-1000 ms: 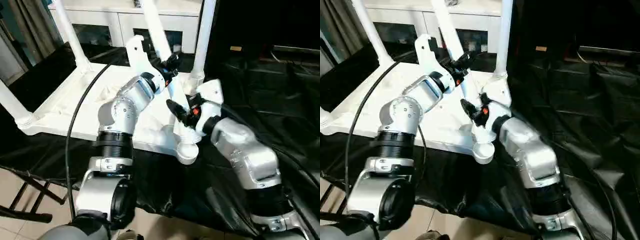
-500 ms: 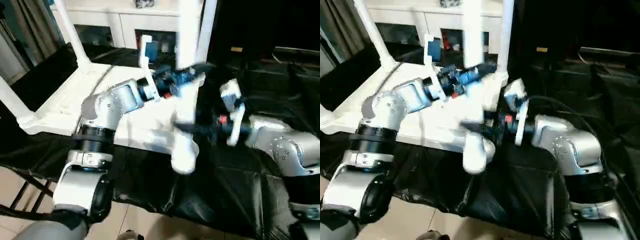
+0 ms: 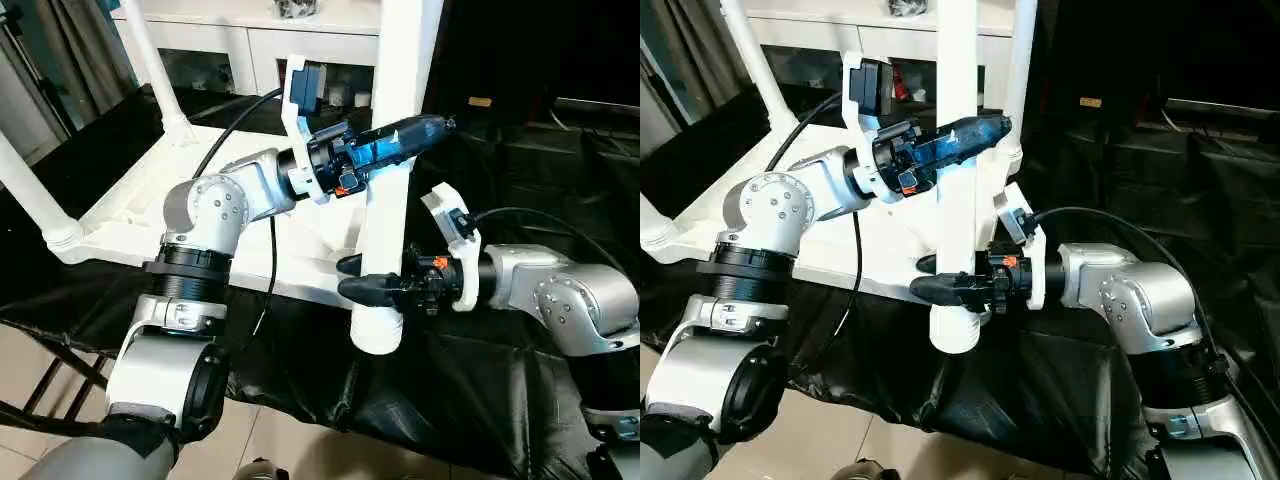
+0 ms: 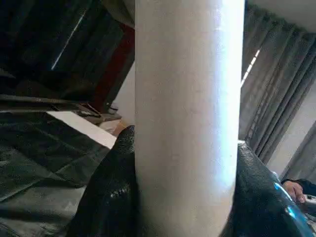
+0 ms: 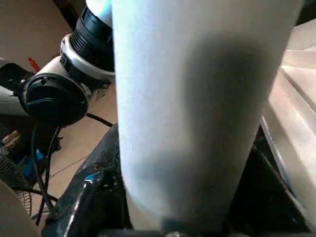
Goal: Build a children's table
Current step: Pick table leg
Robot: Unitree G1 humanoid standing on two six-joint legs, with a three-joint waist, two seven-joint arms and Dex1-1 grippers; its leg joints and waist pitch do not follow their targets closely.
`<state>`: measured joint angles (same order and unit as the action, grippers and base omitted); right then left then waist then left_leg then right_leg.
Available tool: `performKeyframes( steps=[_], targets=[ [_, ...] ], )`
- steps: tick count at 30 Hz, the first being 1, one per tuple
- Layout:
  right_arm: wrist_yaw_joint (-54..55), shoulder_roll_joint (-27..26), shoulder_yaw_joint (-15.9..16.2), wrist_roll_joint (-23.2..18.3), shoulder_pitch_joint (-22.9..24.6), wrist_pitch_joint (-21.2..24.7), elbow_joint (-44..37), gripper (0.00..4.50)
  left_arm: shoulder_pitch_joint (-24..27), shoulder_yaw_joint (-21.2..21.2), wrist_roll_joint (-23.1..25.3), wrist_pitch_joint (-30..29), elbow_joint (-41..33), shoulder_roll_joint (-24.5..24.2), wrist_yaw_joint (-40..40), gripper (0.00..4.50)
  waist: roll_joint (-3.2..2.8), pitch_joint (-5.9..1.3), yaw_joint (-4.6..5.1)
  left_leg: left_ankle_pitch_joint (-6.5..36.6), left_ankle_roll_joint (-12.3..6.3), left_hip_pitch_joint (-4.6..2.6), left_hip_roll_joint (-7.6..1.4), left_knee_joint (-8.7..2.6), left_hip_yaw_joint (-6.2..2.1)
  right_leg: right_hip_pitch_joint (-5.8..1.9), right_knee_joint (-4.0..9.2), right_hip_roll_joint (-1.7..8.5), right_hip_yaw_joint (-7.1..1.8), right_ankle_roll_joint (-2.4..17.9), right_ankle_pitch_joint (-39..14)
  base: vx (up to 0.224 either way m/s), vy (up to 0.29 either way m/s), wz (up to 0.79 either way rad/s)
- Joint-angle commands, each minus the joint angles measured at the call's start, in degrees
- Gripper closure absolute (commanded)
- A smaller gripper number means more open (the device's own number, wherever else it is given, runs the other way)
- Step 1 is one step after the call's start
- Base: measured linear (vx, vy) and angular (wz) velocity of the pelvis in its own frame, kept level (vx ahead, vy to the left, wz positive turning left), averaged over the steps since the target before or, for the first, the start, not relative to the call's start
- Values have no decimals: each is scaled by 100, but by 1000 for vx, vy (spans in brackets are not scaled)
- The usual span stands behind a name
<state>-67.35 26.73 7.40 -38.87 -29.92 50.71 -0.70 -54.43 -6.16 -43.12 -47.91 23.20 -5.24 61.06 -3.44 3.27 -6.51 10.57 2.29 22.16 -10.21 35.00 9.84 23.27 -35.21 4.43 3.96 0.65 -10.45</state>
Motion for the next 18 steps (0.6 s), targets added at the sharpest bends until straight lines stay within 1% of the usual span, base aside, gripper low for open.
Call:
performKeyframes(
  steps=[1,2,3,4,5,6,7,9,10,11,12,13,14,15,16,17,18],
  targets=[
    [79,-4,-21,-32,-34,-10,-10,246,-121,-41,-142,-127,-3,-33,67,272,130,-461,-25,343,-435,-58,-224,-319,-63,-374,376,372,-231,1366,-788,0,0,0],
    [88,-13,-25,-36,-34,-9,-11,246,-123,-48,-150,-142,3,-33,57,272,133,-459,-21,369,-421,-62,-225,-321,-62,-372,382,370,-232,1360,-822,0,0,0],
    [103,-28,-34,-43,-34,-8,-13,252,-126,-61,-166,-169,14,-34,39,272,109,-462,-26,371,-411,-65,-223,-318,-64,-372,379,373,-232,1362,-828,0,0,0],
    [147,-66,-59,-48,-30,-11,-22,257,-129,-90,-147,-137,32,-27,-71,237,123,-459,-22,390,-399,-63,-224,-321,-63,-372,386,372,-234,1354,-841,0,0,0],
    [187,-91,-77,-44,-27,-18,-27,257,-129,-104,-117,-75,42,-18,-135,237,131,-458,-23,395,-391,-61,-223,-324,-64,-374,386,375,-234,1352,-843,0,0,0],
    [340,-173,-136,-11,-6,-81,-49,257,-93,-87,-128,-105,-10,-33,-123,216,127,-463,-25,388,-381,-64,-224,-324,-65,-375,378,376,-233,1355,-836,0,0,0],
    [526,-252,-183,53,5,-150,-53,258,-39,-44,-60,-35,-103,-47,-152,202,139,-462,-18,362,-376,-59,-224,-326,-63,-371,381,377,-236,1350,-819,0,0,0],
    [945,-411,-258,274,25,-388,-60,259,30,-41,214,248,-189,6,-593,194,128,-463,-16,359,-340,-70,-235,-332,-72,-358,381,385,-237,1343,-820,0,0,0],
    [945,-411,-258,274,25,-388,-60,259,30,-41,214,248,-189,6,-593,185,128,-463,0,354,-292,-65,-238,-337,-76,-357,379,384,-239,1323,-784,0,0,0],
    [1251,-516,-318,390,14,-441,-40,259,56,-27,415,362,-204,30,-939,178,131,-462,5,354,-271,-62,-243,-342,-80,-368,368,383,-243,1313,-754,0,0,0],
    [1725,-690,-386,643,14,-685,-72,259,137,129,913,519,-277,38,-1589,178,138,-458,9,361,-272,-62,-229,-343,-75,-363,381,375,-239,1290,-781,0,0,0],
    [2010,-788,-418,756,11,-713,-90,259,192,183,1127,523,-328,64,-1957,178,122,-454,28,369,-200,-66,-256,-355,-88,-347,377,380,-246,1231,-793,0,0,0],
    [2192,-846,-393,879,17,-775,-124,259,252,255,1289,506,-392,73,-2194,178,131,-460,38,381,-177,-74,-237,-351,-78,-361,385,378,-243,1205,-825,0,0,0],
    [2202,-850,-393,884,18,-776,-126,259,256,256,1293,504,-396,75,-2206,178,127,-459,36,364,-158,-71,-241,-353,-83,-364,378,381,-245,1188,-827,0,0,0],
    [2562,-1009,-389,1033,31,-813,-200,259,371,222,1410,482,-513,181,-2632,178,125,-462,33,330,-168,-70,-234,-349,-72,-365,379,377,-252,1173,-803,0,0,0],
    [2730,-1075,-371,1119,40,-848,-243,259,425,232,1542,575,-562,224,-2867,178,124,-460,40,291,-158,-54,-235,-349,-77,-368,372,375,-251,1179,-756,0,0,0],
    [2730,-1075,-371,1119,40,-848,-243,259,425,232,1542,575,-562,224,-2867,178,128,-469,44,287,-168,-60,-224,-343,-72,-369,378,368,-249,1166,-719,0,0,0]
  ],
)
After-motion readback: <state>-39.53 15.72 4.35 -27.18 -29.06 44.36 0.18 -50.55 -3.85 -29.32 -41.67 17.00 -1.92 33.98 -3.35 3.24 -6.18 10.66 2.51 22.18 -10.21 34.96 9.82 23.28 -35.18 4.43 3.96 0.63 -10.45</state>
